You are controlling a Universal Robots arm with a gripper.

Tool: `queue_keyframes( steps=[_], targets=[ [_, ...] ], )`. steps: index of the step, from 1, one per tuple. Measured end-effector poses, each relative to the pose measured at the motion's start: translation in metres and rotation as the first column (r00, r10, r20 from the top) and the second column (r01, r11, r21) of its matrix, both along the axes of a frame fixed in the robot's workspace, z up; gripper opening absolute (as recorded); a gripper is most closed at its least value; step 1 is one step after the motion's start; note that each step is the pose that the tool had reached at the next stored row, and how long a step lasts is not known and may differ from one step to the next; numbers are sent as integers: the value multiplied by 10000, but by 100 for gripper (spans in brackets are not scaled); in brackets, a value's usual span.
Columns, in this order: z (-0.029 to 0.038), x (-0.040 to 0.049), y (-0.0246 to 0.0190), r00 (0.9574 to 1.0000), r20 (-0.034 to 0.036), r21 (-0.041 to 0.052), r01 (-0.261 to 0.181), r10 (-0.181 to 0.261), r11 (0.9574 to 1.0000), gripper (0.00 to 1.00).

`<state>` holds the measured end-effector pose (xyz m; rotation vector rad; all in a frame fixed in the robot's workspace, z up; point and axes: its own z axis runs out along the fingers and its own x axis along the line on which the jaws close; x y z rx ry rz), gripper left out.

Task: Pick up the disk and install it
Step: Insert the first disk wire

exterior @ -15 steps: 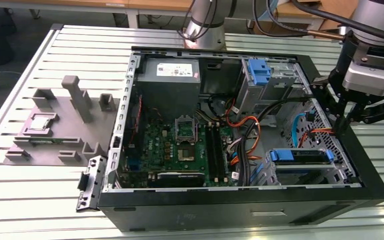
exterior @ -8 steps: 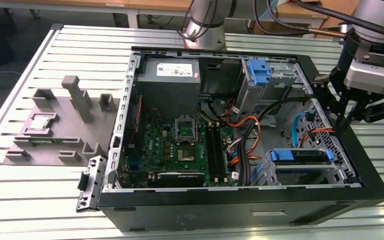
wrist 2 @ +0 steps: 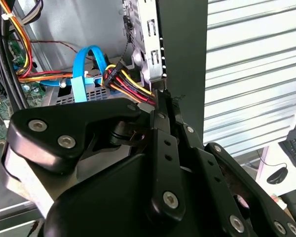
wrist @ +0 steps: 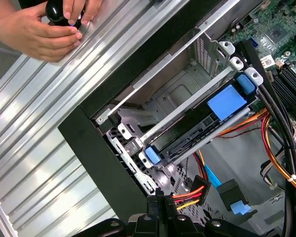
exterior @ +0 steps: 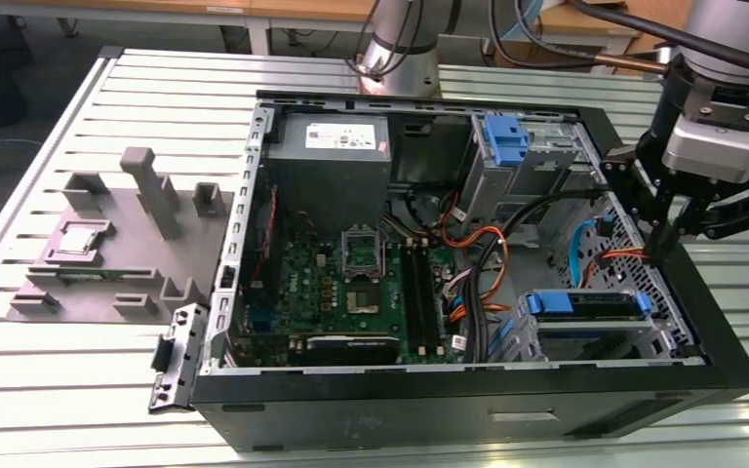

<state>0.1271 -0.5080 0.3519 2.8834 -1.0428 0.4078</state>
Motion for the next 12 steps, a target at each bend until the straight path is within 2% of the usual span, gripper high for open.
queue_keyframes(
  steps=[3, 6, 9, 12],
  targets=[
    [0, -1, 1, 9992, 4, -2, 393, -393, 9992, 16],
    [0, -1, 1, 9955, 9, -3, 947, -947, 9955, 16],
    [0, -1, 1, 9889, 12, -4, 1483, -1483, 9889, 16],
    [0, -1, 1, 9795, 16, -6, 2014, -2014, 9795, 16]
  ],
)
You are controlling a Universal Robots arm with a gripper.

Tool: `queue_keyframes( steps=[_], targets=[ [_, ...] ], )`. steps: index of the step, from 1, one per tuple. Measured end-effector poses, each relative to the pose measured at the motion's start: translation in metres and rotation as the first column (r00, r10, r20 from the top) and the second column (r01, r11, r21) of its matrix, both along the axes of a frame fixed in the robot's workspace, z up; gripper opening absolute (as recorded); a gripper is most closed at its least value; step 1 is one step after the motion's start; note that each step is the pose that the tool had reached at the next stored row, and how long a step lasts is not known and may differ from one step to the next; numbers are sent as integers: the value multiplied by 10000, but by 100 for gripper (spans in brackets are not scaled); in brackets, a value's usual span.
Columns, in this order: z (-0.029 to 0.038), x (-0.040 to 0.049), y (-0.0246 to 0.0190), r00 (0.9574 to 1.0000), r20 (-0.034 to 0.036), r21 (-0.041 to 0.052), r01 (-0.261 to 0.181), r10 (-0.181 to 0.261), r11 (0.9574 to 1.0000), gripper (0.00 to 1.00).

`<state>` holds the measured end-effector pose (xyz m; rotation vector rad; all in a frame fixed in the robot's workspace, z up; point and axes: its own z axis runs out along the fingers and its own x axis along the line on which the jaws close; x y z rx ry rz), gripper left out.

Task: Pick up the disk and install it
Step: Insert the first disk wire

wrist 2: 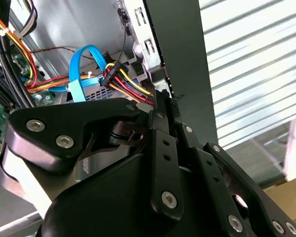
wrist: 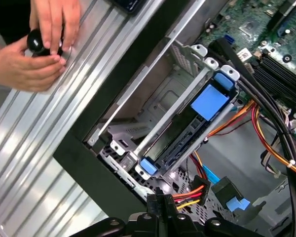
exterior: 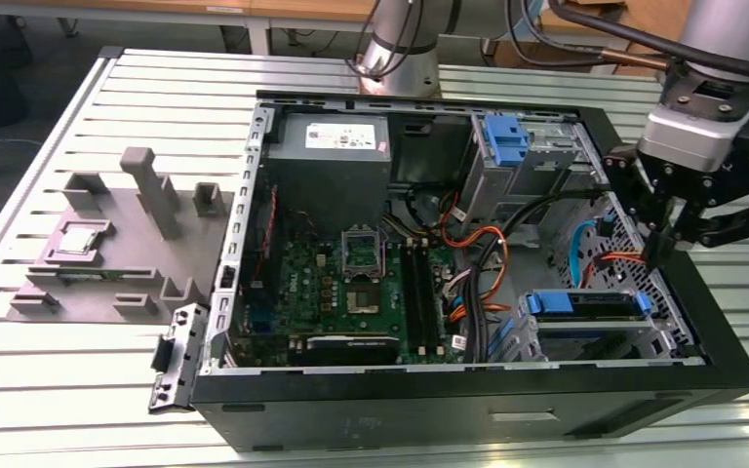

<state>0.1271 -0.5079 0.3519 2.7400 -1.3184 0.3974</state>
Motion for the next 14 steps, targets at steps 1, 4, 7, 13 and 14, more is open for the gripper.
queue_keyframes(
  steps=[1, 4, 7, 13, 14],
  targets=[
    [0, 0, 0, 9998, 1, -3, 195, -195, 9998, 16],
    [0, 0, 0, 9973, 4, -8, 734, -734, 9973, 16],
    [-1, 0, 0, 9920, 7, -18, 1266, -1266, 9920, 16],
    [-3, 0, 0, 9722, 16, -42, 2343, -2343, 9722, 16],
    [-3, 0, 0, 9674, 17, -47, 2533, -2533, 9674, 16]
  ],
)
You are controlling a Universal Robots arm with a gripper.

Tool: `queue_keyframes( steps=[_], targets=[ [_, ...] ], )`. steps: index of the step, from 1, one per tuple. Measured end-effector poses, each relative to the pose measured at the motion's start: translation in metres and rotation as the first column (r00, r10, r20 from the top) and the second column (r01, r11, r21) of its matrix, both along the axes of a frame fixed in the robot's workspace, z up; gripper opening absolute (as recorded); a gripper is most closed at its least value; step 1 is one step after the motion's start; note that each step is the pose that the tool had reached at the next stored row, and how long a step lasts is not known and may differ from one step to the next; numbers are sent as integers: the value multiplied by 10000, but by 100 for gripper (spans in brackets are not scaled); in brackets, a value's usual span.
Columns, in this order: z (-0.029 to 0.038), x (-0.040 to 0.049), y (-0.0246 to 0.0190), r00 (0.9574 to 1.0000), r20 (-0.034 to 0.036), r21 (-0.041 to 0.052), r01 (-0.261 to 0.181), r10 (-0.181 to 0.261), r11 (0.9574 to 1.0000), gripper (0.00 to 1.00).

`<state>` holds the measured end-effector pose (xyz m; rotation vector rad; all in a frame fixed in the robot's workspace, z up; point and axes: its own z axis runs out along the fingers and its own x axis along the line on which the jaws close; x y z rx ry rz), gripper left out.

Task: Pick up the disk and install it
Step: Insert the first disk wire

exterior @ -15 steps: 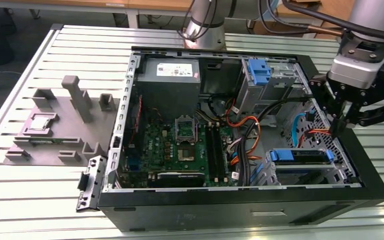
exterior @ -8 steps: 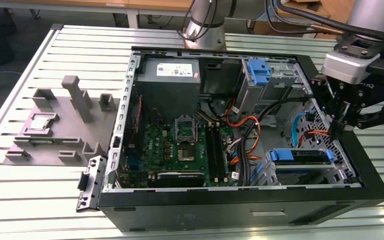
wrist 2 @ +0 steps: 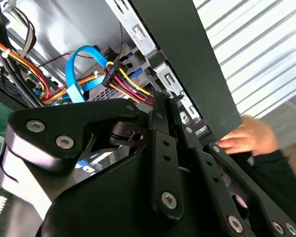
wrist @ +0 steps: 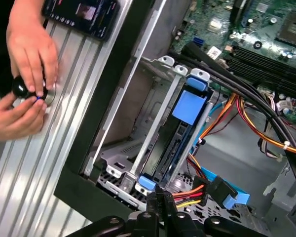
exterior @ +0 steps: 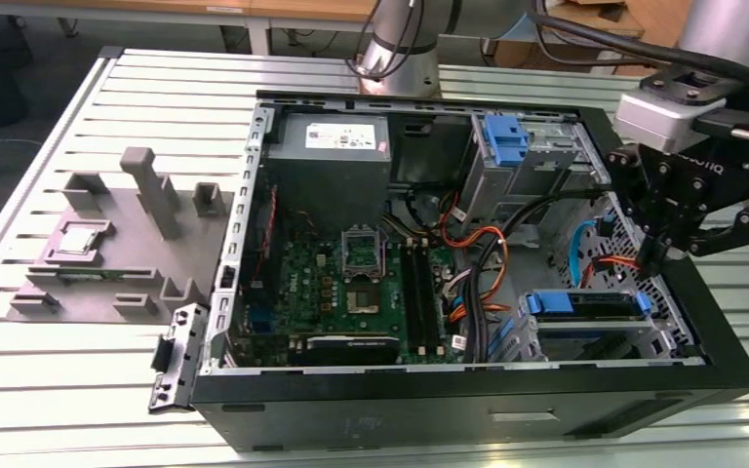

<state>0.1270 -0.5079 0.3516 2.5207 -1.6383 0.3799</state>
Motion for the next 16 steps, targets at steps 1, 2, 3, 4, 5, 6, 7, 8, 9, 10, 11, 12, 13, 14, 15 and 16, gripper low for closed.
queue_keyframes(
  steps=[1, 2, 3, 4, 5, 6, 7, 8, 9, 10, 11, 12, 13, 14, 15, 16],
  targets=[
    [-1, 0, 0, 9998, 1, -3, 180, -180, 9998, 16],
    [-2, 0, 0, 9994, 1, -3, 360, -360, 9994, 16],
    [-3, 0, 0, 9985, 2, -5, 540, -540, 9985, 16],
    [-4, 0, 0, 9974, 2, -7, 720, -720, 9974, 16],
    [-5, 0, 0, 9960, 2, -8, 898, -898, 9960, 16],
    [-7, 0, 0, 9942, 2, -8, 1077, -1077, 9942, 16],
    [-8, 0, 0, 9919, 1, -9, 1267, -1267, 9919, 16],
    [-10, 0, 0, 9895, 1, -10, 1445, -1445, 9895, 16],
    [-11, 0, 0, 9867, 2, -10, 1623, -1623, 9867, 16],
    [-13, 0, 0, 9837, 2, -10, 1799, -1799, 9837, 16],
    [-14, 0, 0, 9803, 3, -11, 1976, -1976, 9803, 16],
    [-16, 0, 0, 9766, 2, -11, 2152, -2152, 9766, 16],
    [-18, 0, 0, 9721, 2, -11, 2344, -2344, 9721, 16],
    [-20, 0, 0, 9678, 2, -11, 2519, -2519, 9678, 16],
    [-22, 0, 0, 9631, 2, -12, 2692, -2692, 9631, 16],
    [-25, 0, 0, 9581, 2, -12, 2865, -2865, 9581, 16]
  ],
)
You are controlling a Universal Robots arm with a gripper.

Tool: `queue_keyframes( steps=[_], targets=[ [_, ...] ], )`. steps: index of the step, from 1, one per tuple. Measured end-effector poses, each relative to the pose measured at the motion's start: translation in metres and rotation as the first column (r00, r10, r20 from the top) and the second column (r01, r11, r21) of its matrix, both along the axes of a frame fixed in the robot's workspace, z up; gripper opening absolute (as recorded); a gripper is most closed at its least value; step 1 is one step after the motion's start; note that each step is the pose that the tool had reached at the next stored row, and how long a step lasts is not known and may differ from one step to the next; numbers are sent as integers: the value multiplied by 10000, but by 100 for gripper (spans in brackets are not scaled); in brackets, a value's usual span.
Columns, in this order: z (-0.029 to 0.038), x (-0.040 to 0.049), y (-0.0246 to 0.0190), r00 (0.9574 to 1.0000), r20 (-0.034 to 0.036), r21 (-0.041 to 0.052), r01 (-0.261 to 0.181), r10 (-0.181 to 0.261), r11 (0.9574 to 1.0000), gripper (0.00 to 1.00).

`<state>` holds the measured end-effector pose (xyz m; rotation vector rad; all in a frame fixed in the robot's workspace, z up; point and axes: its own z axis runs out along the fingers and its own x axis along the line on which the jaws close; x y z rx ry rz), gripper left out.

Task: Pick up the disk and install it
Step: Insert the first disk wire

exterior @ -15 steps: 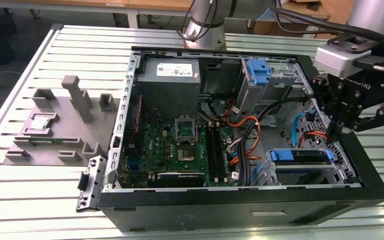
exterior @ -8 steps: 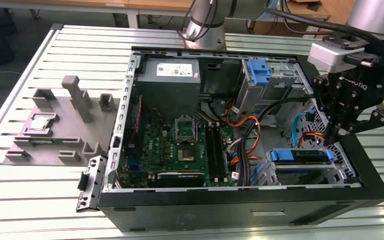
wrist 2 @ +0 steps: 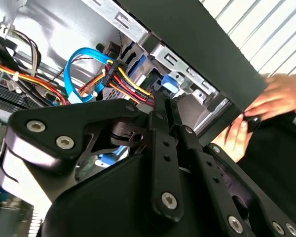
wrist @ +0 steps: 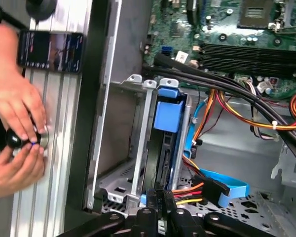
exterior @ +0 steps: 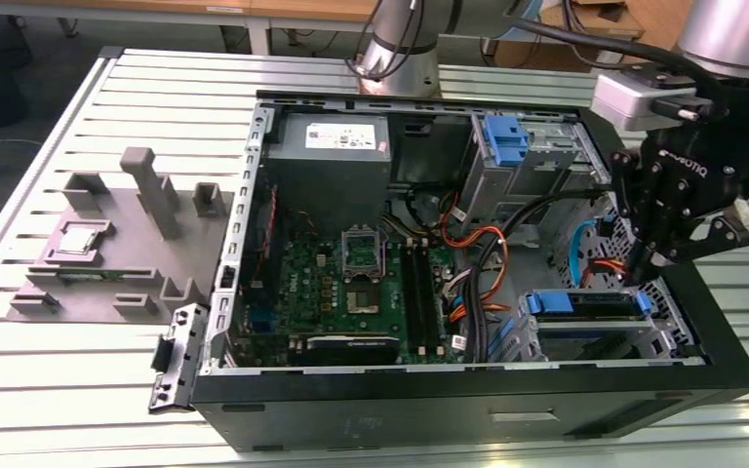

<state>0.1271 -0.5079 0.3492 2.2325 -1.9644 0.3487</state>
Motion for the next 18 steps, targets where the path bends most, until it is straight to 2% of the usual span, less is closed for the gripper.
queue_keyframes(
  steps=[3, 5, 9, 10, 18],
  targets=[
    [-9, 0, 0, 9986, 0, 2, 534, -534, 9986, 16],
    [-16, -1, -1, 9976, 1, 28, 696, -696, 9976, 16],
    [-27, -3, -16, 9974, -21, 360, 727, -726, 9967, 16],
    [-29, -4, -28, 9974, -22, 410, 726, -726, 9965, 16],
    [-31, -5, -35, 9974, -20, 416, 727, -727, 9965, 16]
  ],
)
